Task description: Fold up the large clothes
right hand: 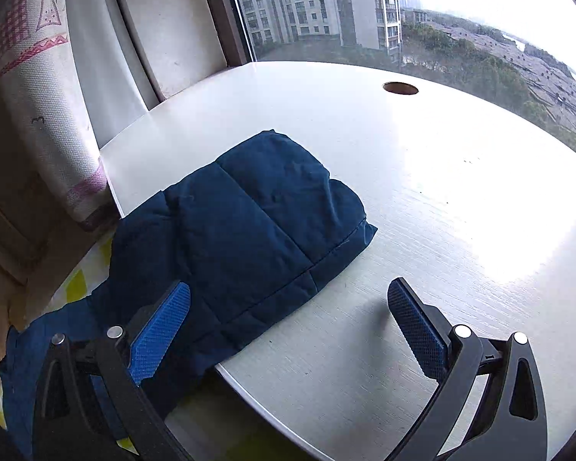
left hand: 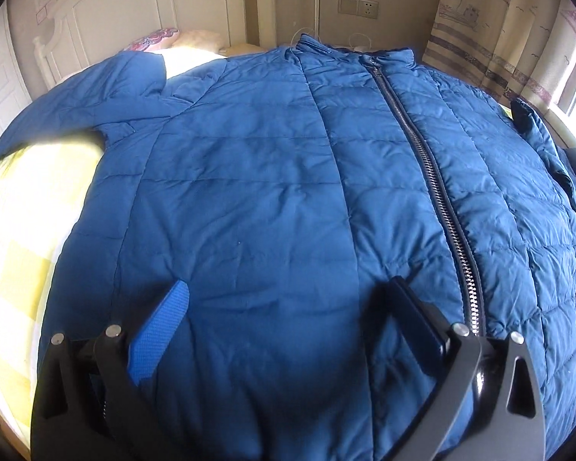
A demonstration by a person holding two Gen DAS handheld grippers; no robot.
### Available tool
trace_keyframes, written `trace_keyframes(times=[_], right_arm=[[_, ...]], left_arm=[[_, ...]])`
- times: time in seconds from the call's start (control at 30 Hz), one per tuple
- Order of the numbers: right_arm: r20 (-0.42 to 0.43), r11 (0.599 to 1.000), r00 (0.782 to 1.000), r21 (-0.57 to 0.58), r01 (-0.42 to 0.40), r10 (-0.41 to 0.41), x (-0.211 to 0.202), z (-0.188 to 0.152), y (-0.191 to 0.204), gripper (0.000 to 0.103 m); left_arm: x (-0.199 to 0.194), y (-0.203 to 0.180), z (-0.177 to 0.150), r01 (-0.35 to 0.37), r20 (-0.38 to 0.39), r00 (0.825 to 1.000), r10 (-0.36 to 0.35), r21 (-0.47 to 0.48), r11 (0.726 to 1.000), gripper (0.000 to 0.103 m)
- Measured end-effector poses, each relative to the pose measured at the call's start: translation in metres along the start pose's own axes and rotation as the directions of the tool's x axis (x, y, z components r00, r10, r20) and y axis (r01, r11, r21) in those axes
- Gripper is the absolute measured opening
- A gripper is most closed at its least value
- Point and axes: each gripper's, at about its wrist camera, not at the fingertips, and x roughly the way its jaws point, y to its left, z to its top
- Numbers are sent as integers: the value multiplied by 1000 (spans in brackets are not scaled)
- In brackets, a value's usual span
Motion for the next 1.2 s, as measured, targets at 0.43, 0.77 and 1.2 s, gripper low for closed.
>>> trace_keyframes(times=[0.43,0.77,1.2], right_arm=[[262,951,921,-188,-244,288,-57,-33,63,30],[50,496,736,-769,-404,676,-189,-223,287,25],[-51,528,776,-705,-474,628,-175,-264,200,91]], left_arm=[[-1,-3,0,-2,6,1000,2,11,1000,101],[-2,1,-1,9,13,1000,-10,1,1000,101],[-6,1,7,46,-9,999,-46,-22,999,100]])
